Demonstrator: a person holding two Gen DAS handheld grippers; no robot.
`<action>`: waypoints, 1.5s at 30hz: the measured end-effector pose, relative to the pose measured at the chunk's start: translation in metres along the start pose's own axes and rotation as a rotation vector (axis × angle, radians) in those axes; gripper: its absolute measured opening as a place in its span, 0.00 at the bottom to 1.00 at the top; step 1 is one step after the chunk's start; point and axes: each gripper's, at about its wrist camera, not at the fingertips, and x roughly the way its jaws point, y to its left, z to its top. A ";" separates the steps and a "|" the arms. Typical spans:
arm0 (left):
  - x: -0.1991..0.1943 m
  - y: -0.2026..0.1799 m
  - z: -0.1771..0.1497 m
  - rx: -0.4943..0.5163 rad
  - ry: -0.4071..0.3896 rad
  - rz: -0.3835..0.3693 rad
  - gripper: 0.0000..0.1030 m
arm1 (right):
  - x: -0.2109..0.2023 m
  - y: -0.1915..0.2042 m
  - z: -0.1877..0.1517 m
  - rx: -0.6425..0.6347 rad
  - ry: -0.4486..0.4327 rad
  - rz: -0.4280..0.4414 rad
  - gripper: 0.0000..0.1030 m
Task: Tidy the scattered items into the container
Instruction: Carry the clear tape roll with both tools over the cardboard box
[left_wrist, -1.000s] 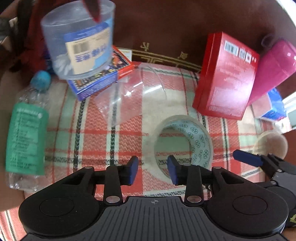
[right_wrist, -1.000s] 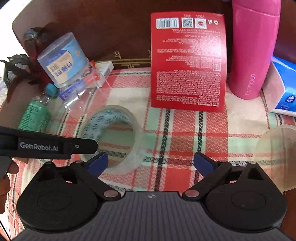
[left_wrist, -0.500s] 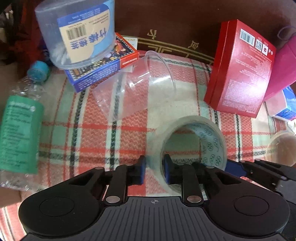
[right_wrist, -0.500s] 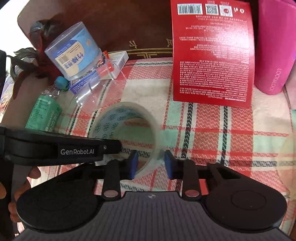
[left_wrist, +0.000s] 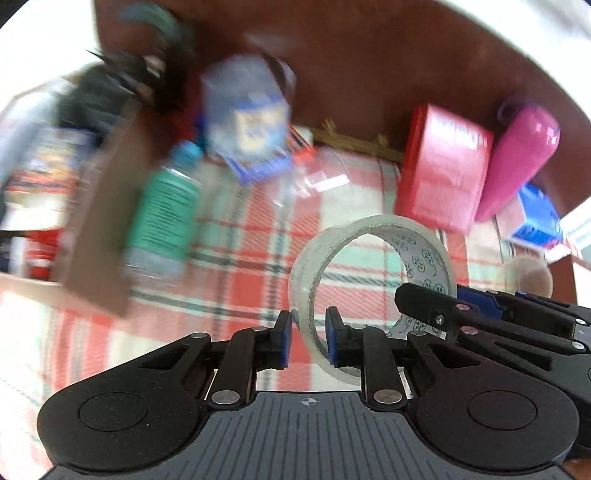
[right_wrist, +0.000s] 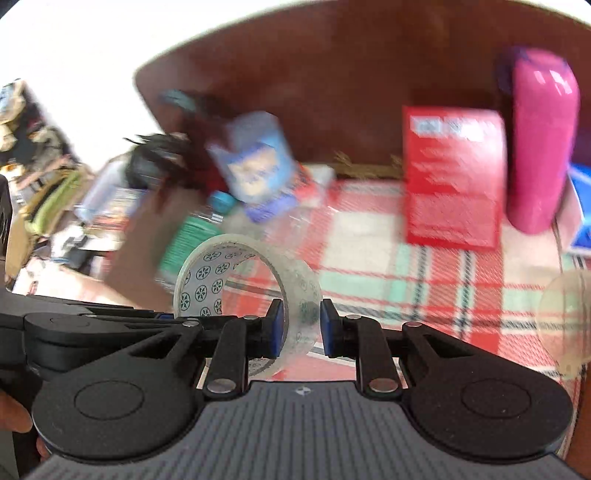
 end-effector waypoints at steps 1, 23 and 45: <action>-0.011 0.007 0.000 -0.008 -0.022 0.010 0.15 | -0.003 0.010 0.003 -0.015 -0.010 0.014 0.23; -0.119 0.300 0.090 -0.083 -0.230 0.029 0.16 | 0.079 0.292 0.099 -0.166 -0.116 0.094 0.23; -0.022 0.408 0.177 -0.126 -0.058 -0.036 0.45 | 0.222 0.339 0.162 -0.140 0.060 -0.019 0.42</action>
